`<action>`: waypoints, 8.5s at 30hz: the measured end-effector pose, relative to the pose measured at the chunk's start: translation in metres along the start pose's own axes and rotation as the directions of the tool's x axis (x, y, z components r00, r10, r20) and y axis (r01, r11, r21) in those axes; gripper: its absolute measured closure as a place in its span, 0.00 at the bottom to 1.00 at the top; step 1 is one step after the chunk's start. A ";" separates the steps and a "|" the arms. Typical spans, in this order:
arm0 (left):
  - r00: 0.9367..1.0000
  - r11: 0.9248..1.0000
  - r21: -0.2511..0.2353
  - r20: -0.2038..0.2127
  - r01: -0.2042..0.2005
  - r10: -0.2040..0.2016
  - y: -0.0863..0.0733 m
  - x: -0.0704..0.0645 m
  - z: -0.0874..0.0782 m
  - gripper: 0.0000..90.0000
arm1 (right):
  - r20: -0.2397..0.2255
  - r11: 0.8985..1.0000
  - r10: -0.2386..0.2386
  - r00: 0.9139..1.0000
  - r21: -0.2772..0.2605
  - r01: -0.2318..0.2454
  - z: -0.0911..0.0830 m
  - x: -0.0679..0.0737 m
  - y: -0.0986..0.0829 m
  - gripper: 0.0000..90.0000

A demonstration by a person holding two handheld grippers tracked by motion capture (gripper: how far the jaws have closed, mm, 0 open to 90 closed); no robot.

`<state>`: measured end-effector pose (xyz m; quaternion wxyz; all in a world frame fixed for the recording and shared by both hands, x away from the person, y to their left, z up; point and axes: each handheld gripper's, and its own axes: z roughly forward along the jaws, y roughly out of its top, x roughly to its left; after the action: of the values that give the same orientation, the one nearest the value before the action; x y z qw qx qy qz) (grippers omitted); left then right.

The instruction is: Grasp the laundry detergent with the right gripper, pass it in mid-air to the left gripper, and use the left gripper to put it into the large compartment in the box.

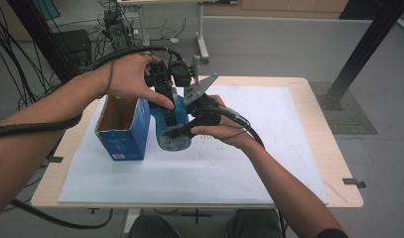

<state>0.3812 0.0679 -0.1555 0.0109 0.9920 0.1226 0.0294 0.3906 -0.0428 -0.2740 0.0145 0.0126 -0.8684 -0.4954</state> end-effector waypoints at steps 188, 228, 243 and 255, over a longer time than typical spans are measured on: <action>0.999 1.000 0.026 0.046 -0.010 0.008 0.004 -0.002 0.009 0.41 | -0.027 1.000 -0.023 0.999 -0.012 0.022 0.004 -0.001 -0.004 0.46; 0.999 0.998 0.053 0.048 0.024 -0.026 0.004 0.000 0.010 0.41 | -0.015 0.996 0.091 0.996 -0.002 -0.091 -0.004 -0.005 -0.024 0.20; 0.989 0.988 0.041 -0.009 0.151 -0.151 -0.005 0.018 -0.016 0.41 | 0.307 0.977 0.157 0.939 0.087 -0.192 -0.068 -0.004 -0.061 0.03; 0.937 0.938 -0.009 -0.026 0.348 -0.348 -0.022 0.036 -0.062 0.41 | 0.535 0.875 0.318 0.783 0.152 -0.459 -0.162 -0.003 -0.103 0.03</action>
<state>0.4073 0.0986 -0.0923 0.0165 0.9542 0.2960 0.0408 0.4007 -0.2348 -0.2807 -0.1070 -0.2933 -0.8860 -0.3427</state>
